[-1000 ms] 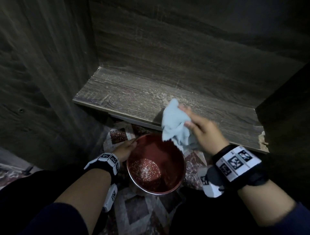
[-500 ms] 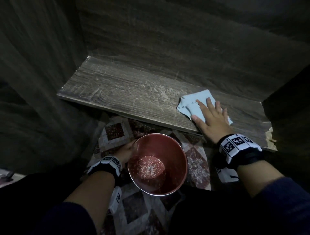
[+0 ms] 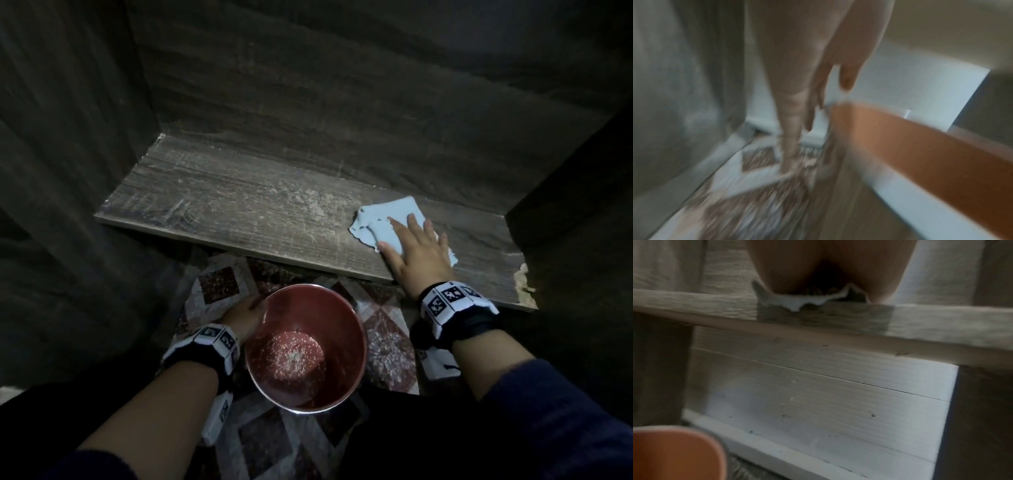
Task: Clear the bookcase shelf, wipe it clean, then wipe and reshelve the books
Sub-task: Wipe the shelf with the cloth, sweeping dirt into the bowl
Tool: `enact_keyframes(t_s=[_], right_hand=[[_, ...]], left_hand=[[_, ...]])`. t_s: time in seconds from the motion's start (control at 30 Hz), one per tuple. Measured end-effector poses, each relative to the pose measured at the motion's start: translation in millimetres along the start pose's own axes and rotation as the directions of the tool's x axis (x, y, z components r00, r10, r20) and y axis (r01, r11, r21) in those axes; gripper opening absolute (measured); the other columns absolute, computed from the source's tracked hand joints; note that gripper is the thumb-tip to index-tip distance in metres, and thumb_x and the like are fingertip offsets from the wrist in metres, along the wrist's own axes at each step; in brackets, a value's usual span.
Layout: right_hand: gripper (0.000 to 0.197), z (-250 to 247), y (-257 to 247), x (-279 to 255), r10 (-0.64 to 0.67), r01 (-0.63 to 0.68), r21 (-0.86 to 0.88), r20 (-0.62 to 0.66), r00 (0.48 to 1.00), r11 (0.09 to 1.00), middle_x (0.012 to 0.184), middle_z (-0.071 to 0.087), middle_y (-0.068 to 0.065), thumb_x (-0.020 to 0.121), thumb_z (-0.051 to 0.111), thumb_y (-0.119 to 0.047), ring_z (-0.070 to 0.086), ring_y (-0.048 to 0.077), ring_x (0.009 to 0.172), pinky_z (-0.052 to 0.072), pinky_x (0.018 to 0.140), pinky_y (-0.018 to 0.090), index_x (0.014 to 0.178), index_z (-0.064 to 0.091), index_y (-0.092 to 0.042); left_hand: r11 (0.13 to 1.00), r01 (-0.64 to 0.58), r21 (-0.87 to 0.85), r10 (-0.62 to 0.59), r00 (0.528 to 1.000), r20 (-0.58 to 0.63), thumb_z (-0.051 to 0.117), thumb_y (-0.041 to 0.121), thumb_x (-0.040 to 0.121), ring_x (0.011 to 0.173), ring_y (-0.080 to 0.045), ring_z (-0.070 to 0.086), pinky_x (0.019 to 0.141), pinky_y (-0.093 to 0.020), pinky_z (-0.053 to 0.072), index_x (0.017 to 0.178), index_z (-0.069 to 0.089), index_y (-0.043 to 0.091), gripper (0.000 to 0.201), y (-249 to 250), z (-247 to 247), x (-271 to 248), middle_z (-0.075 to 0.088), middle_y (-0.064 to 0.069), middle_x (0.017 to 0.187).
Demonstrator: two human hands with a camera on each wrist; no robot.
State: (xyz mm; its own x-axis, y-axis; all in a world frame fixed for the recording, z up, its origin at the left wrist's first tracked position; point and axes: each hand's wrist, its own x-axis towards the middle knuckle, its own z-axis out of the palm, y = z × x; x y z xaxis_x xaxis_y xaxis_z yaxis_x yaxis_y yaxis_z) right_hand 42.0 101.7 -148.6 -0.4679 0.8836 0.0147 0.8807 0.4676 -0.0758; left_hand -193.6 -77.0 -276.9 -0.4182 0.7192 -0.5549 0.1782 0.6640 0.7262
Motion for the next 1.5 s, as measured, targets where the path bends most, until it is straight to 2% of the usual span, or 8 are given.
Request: enact_keyframes(t_s=[0.17,0.33,0.43,0.5,0.67,1.03,1.27,1.5], right_hand=[[0.064,-4.0,48.6,-0.9,0.271,-0.269,-0.038,0.044,0.962,0.962,0.161,0.012,0.007,0.094,0.022,-0.065,0.007,0.034,0.147,0.003,0.117,0.054,0.151,0.018,-0.034],[0.067,-13.2,100.9,-0.7,0.413,-0.409,-0.06,0.103,0.905,0.911,0.161,0.01,0.007,0.092,0.021,-0.068,0.009,0.036,0.146,0.008,0.117,0.055,0.151,0.015,-0.036],[0.067,-14.0,110.4,1.0,0.399,-0.394,-0.062,0.112,0.91,0.917,0.161,0.01,0.007,0.092,0.021,-0.068,0.008,0.036,0.146,0.008,0.117,0.051,0.151,0.014,-0.036],[0.067,-12.3,108.8,3.9,0.409,-0.407,-0.042,0.104,0.906,0.912,0.161,0.009,0.006,0.092,0.022,-0.068,0.007,0.036,0.146,0.007,0.117,0.051,0.151,0.015,-0.036],[0.065,-8.2,99.0,7.9,0.451,-0.452,-0.012,0.084,0.888,0.892,0.161,0.007,0.007,0.094,0.021,-0.066,0.002,0.037,0.146,0.003,0.117,0.053,0.151,0.015,-0.036],[0.066,-16.3,93.2,0.1,0.437,-0.438,0.047,0.036,0.899,0.898,0.161,0.0,0.014,0.095,0.019,-0.063,-0.004,0.037,0.147,-0.005,0.118,0.049,0.153,0.008,-0.034],[0.049,-38.0,81.3,-83.5,0.386,-0.344,0.298,-0.094,0.918,0.891,0.157,0.023,0.014,0.098,0.05,-0.028,0.012,0.031,0.147,0.006,0.12,0.039,0.144,0.038,-0.022],[0.046,-74.2,89.6,-227.2,0.433,-0.377,0.422,-0.041,0.9,0.824,0.142,0.049,0.006,0.091,0.062,-0.009,0.043,0.021,0.134,0.023,0.105,0.014,0.133,0.054,-0.022]], left_hand=[[0.963,-0.041,0.268,0.013,0.994,0.104,0.038,0.026,0.103,0.109,-0.03,0.061,0.095,-0.033,0.046,0.114,0.065,0.001,0.038,34.6,-9.5,-19.8,0.065,-0.019,0.117],[0.864,-0.137,0.484,0.057,0.983,0.177,0.035,0.041,0.102,0.116,-0.02,0.057,0.098,-0.025,0.042,0.108,0.068,0.016,0.042,79.8,-38.2,-63.1,0.065,-0.006,0.121],[0.971,-0.151,0.188,0.142,0.988,0.058,0.043,0.038,0.101,0.075,-0.016,0.063,0.059,-0.021,0.048,0.096,0.068,0.012,0.037,112.8,-52.0,-87.8,0.069,-0.005,0.091],[0.981,-0.186,-0.059,0.185,0.982,-0.035,0.047,0.032,0.101,0.065,-0.022,0.063,0.05,-0.022,0.043,0.092,0.067,0.008,0.033,135.0,-59.9,-97.6,0.069,-0.01,0.081],[0.854,-0.508,0.115,0.52,0.824,-0.223,0.052,0.029,0.098,0.096,-0.015,0.064,0.089,-0.033,0.047,0.094,0.07,0.027,0.019,151.1,-65.8,-76.0,0.072,0.01,0.099],[0.768,-0.475,0.429,0.617,0.727,-0.301,0.054,0.022,0.095,0.121,-0.023,0.049,0.106,-0.035,0.03,0.122,0.064,0.025,0.028,150.6,-28.5,-42.9,0.062,0.003,0.129],[0.811,-0.369,0.454,0.532,0.788,-0.31,0.044,0.031,0.096,0.13,-0.029,0.034,0.11,-0.043,0.026,0.135,0.051,0.035,0.04,149.4,-14.5,-41.3,0.055,0.007,0.139],[0.76,-0.521,0.388,0.589,0.805,-0.072,0.047,0.025,0.093,0.129,-0.028,0.044,0.111,-0.044,0.032,0.133,0.053,0.031,0.042,172.0,7.9,-79.5,0.052,0.003,0.141]])
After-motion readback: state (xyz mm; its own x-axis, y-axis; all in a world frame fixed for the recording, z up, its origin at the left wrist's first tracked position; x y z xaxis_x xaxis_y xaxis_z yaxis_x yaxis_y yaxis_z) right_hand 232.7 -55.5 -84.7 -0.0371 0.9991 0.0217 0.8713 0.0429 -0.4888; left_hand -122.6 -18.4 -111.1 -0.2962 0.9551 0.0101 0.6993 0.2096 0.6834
